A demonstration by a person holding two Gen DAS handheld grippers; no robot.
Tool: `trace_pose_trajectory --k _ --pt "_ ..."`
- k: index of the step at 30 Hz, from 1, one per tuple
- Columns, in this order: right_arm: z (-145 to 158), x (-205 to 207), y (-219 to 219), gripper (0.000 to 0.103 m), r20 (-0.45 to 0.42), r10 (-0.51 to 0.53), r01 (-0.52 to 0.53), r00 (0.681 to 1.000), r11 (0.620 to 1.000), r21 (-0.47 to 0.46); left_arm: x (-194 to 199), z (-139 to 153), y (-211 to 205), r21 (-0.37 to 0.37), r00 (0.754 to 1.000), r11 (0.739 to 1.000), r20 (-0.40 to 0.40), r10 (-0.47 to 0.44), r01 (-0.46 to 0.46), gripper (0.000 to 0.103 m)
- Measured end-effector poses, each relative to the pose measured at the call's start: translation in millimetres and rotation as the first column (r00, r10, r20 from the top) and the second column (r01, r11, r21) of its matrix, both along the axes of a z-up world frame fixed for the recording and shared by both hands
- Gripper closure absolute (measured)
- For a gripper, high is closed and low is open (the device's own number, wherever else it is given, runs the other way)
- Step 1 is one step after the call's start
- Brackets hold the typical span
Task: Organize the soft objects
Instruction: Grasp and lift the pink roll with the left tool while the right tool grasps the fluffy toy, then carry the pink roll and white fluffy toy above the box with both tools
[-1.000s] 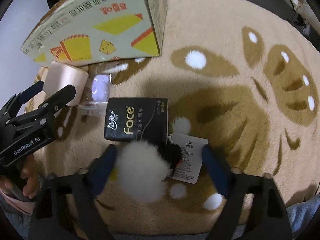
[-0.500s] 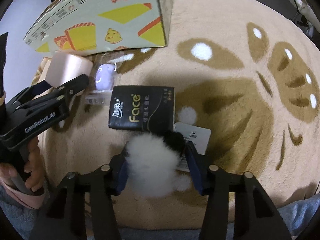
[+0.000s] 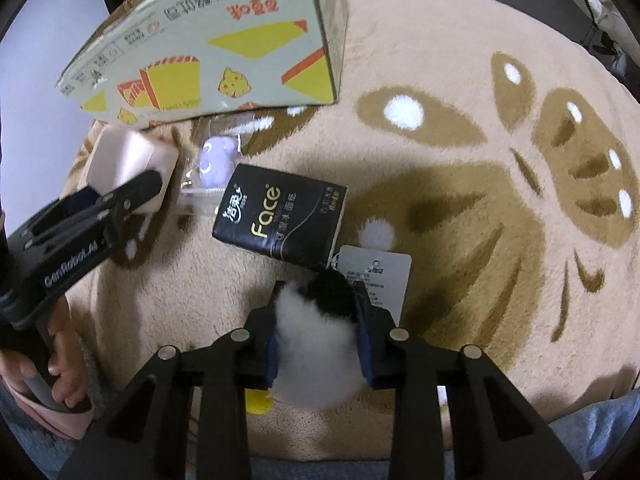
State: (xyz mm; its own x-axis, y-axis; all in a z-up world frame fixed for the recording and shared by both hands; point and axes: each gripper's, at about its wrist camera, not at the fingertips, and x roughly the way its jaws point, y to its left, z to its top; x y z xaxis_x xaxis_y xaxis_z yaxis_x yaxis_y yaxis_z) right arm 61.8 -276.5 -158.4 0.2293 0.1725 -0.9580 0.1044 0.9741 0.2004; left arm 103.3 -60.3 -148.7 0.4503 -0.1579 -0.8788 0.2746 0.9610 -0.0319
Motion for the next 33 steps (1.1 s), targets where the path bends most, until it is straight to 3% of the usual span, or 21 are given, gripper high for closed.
trace_pose_trajectory --k 7,15,21,27,33 --pt "34 -9 -7 0.071 0.134 -0.011 0.011 0.991 1.0 -0.005 -20 27 9 0.004 0.998 1.0 0.056 0.029 -0.03 0.046" --pt "72 -15 -4 0.071 0.344 0.018 -0.019 0.939 1.0 -0.001 -38 62 16 0.007 0.975 0.996 0.207 0.087 -0.091 0.046" --pt "89 -16 15 0.071 0.499 0.03 -0.032 0.866 0.999 -0.005 -51 80 16 0.013 0.947 0.993 0.301 0.108 -0.117 0.046" --pt "111 -22 26 0.071 0.65 0.052 -0.024 0.759 0.998 -0.051 -64 93 14 0.021 0.923 0.992 0.369 0.105 -0.121 0.046" --pt "120 -23 32 0.071 0.712 0.064 -0.002 0.699 0.996 -0.088 -71 101 15 0.019 0.897 0.99 0.426 0.116 -0.137 0.046"
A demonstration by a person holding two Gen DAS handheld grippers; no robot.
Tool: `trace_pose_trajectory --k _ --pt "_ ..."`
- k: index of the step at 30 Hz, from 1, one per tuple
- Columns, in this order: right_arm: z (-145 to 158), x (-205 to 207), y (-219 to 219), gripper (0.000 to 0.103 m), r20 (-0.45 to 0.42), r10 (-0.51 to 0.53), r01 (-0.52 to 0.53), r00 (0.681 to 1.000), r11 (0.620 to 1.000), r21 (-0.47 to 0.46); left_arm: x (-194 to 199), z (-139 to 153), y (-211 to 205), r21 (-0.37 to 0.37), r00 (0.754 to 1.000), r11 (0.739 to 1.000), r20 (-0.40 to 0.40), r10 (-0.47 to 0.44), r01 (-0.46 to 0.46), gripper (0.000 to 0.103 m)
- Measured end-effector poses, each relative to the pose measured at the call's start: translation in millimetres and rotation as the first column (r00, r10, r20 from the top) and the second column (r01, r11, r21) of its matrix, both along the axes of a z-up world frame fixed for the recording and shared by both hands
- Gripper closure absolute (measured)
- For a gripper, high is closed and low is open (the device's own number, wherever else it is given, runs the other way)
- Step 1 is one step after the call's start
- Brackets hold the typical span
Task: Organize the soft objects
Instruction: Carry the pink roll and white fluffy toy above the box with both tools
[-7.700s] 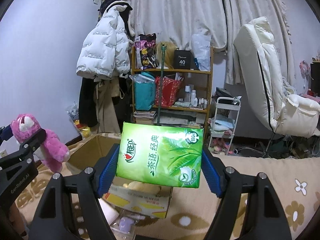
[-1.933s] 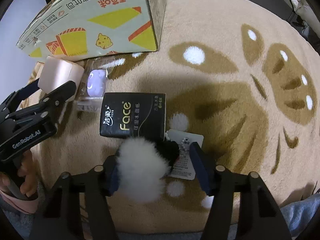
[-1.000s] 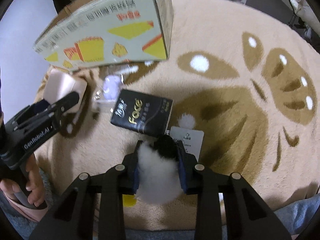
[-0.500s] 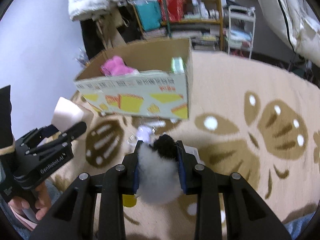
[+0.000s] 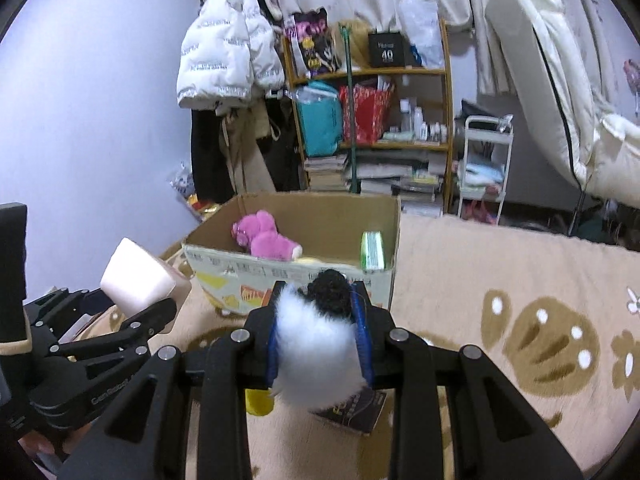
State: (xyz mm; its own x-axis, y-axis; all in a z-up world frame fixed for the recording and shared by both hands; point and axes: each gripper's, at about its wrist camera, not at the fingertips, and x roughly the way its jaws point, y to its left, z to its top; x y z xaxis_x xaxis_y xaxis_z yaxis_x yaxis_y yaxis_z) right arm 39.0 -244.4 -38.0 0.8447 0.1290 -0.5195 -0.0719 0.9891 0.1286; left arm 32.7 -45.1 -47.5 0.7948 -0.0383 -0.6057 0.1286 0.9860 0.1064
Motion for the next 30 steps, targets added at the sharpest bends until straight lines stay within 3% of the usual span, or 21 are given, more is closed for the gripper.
trace_pose_trajectory --k 9,21,30 --pt "9 6 2 0.071 0.082 0.009 -0.005 0.997 0.999 -0.049 -9 13 -1 0.005 0.994 1.0 0.108 0.025 -0.025 0.046" --pt "27 12 9 0.071 0.24 -0.026 0.057 0.97 0.991 -0.122 -9 23 -3 0.017 0.983 0.999 0.182 0.036 -0.039 0.046" --pt "36 25 13 0.071 0.261 0.003 0.033 0.965 0.991 -0.132 11 35 0 -0.02 0.978 0.999 0.207 0.032 -0.029 0.046"
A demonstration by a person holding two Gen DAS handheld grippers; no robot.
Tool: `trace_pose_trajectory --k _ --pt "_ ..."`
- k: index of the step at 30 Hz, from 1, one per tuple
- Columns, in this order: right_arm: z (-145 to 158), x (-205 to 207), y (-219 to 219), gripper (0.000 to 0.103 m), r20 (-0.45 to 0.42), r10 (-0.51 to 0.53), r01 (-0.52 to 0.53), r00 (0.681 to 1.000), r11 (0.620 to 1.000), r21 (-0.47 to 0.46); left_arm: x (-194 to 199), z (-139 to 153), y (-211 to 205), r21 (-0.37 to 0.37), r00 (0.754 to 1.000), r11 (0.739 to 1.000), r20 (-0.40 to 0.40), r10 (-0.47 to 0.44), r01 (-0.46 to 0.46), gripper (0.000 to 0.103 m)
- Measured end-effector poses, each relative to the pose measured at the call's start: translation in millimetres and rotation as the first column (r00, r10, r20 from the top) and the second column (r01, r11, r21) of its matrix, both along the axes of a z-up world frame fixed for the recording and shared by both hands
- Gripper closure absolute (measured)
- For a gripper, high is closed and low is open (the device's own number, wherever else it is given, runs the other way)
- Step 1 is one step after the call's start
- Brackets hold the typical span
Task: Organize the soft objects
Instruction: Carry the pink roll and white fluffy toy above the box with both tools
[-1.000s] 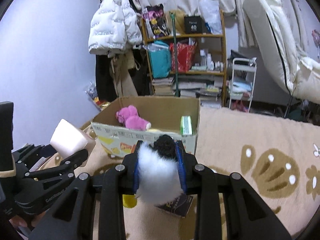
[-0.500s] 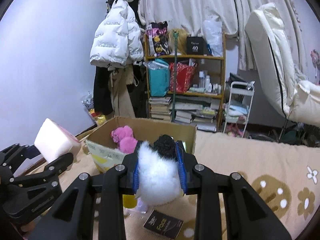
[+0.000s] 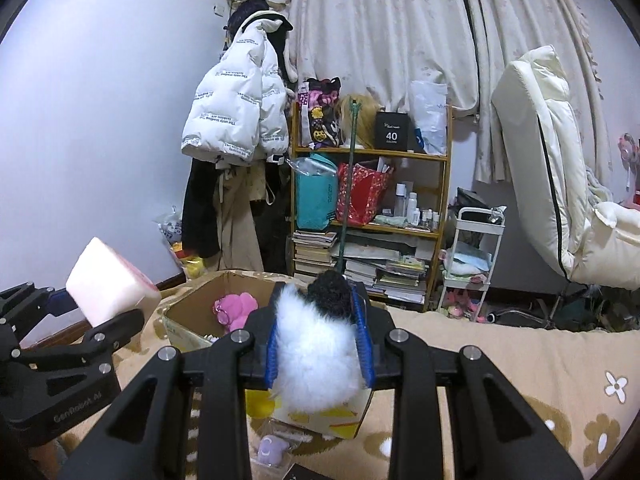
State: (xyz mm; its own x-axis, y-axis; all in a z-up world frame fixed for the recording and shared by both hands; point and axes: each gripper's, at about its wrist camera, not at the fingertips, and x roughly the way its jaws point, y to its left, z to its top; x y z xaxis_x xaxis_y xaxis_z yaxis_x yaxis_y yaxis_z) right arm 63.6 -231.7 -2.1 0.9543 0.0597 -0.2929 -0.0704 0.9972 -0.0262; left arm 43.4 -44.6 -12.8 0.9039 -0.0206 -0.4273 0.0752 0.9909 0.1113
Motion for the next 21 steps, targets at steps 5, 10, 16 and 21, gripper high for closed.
trace_pose_trajectory --k 5,10,16,21 --pt "2 7 -1 0.071 0.003 0.008 -0.008 1.0 1.0 -0.009 17 1 -4 0.024 1.0 1.0 0.02 -0.001 0.0 0.045" --pt "4 16 -3 0.071 0.007 0.008 -0.008 1.0 1.0 0.0 34 3 -6 0.029 0.999 1.0 0.037 0.0 -0.001 0.045" --pt "12 34 -9 0.071 0.027 0.021 -0.021 0.999 1.0 0.017 50 9 -11 0.058 0.998 0.998 0.063 -0.008 0.005 0.045" --pt "15 43 -11 0.071 0.043 0.032 -0.032 0.999 0.999 0.005 62 13 -15 0.065 0.996 0.998 0.085 -0.021 0.015 0.044"
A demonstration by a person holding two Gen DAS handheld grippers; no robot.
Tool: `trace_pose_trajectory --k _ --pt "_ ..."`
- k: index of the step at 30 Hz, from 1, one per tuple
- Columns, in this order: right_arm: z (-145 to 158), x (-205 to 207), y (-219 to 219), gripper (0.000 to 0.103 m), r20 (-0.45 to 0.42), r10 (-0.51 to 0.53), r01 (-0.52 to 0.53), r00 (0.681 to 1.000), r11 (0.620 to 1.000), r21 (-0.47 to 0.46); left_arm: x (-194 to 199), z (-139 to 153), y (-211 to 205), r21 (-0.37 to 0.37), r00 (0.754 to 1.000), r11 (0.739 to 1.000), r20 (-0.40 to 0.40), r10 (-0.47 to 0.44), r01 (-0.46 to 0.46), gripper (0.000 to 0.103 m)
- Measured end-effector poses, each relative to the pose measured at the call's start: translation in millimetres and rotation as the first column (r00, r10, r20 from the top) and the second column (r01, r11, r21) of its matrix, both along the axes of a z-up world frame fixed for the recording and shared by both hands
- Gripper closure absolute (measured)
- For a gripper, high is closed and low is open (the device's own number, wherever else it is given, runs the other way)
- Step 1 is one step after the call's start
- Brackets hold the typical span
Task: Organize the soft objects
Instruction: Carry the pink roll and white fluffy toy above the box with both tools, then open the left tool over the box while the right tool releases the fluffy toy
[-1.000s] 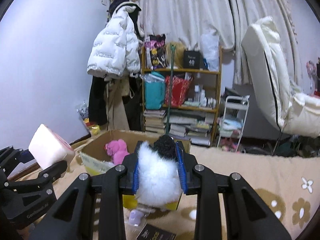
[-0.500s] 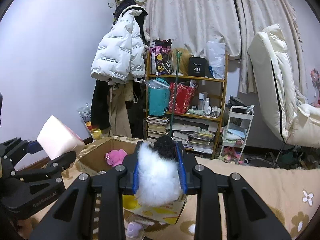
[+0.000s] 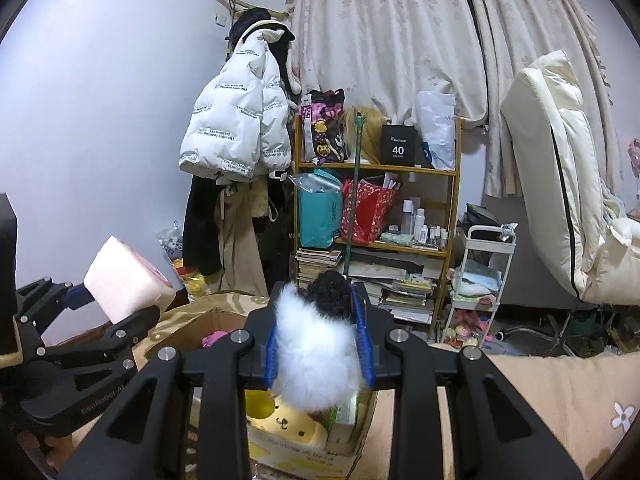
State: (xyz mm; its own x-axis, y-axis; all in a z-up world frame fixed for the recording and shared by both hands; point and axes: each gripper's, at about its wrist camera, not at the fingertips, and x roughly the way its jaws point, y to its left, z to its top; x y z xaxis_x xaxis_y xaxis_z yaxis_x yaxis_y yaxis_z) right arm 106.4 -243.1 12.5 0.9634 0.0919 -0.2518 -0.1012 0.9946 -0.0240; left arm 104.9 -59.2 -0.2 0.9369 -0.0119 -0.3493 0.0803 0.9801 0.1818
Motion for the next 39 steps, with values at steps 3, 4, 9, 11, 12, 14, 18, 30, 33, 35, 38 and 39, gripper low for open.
trace_pose_trajectory --k 3,4,9,11,12,14,18,30,33,35,38,39 --pt "-2 7 -1 0.071 -0.004 0.007 -0.008 1.0 1.0 -0.015 6 -2 0 -0.005 1.0 1.0 -0.006 -0.002 0.002 0.044" --pt "-4 9 -1 0.071 -0.008 0.009 -0.009 1.0 1.0 -0.014 8 -3 0 -0.006 1.0 1.0 -0.009 -0.001 0.001 0.044" --pt "-9 15 -1 0.07 -0.029 0.018 -0.018 0.999 1.0 -0.008 16 -9 1 -0.005 1.0 1.0 -0.023 0.001 -0.001 0.044" --pt "-10 17 -2 0.07 -0.036 0.021 -0.021 0.999 1.0 -0.007 18 -13 0 0.0 1.0 1.0 -0.023 0.003 -0.003 0.044" --pt "-11 18 -2 0.07 -0.041 0.023 -0.023 0.999 1.0 -0.003 18 -14 0 -0.001 1.0 1.0 -0.029 -0.001 0.001 0.044" --pt "-13 20 -3 0.07 -0.049 0.027 -0.027 0.998 1.0 0.002 20 -17 -2 -0.006 0.999 1.0 -0.043 -0.009 0.009 0.043" --pt "-18 23 -6 0.07 -0.068 0.031 -0.03 0.997 0.999 0.017 24 -25 -5 -0.005 0.997 1.0 -0.07 -0.017 0.016 0.042" --pt "-42 39 -27 0.07 -0.168 0.074 -0.049 0.983 0.988 0.145 39 -48 -3 -0.046 0.977 0.998 -0.207 -0.052 0.044 0.039" --pt "-48 42 -31 0.07 -0.19 0.103 -0.066 0.976 0.979 0.191 43 -52 -3 -0.05 0.97 0.998 -0.235 -0.054 0.043 0.038" --pt "-51 43 -30 0.069 -0.206 0.113 -0.074 0.972 0.979 0.191 45 -54 -2 -0.061 0.966 0.997 -0.251 -0.063 0.049 0.037" --pt "-58 49 -24 0.067 -0.259 0.135 -0.089 0.956 0.979 0.184 46 -58 -1 -0.076 0.96 0.995 -0.27 -0.075 0.056 0.035" --pt "-60 49 -23 0.067 -0.266 0.128 -0.082 0.956 0.981 0.175 46 -59 -1 -0.075 0.959 0.996 -0.273 -0.073 0.054 0.035"
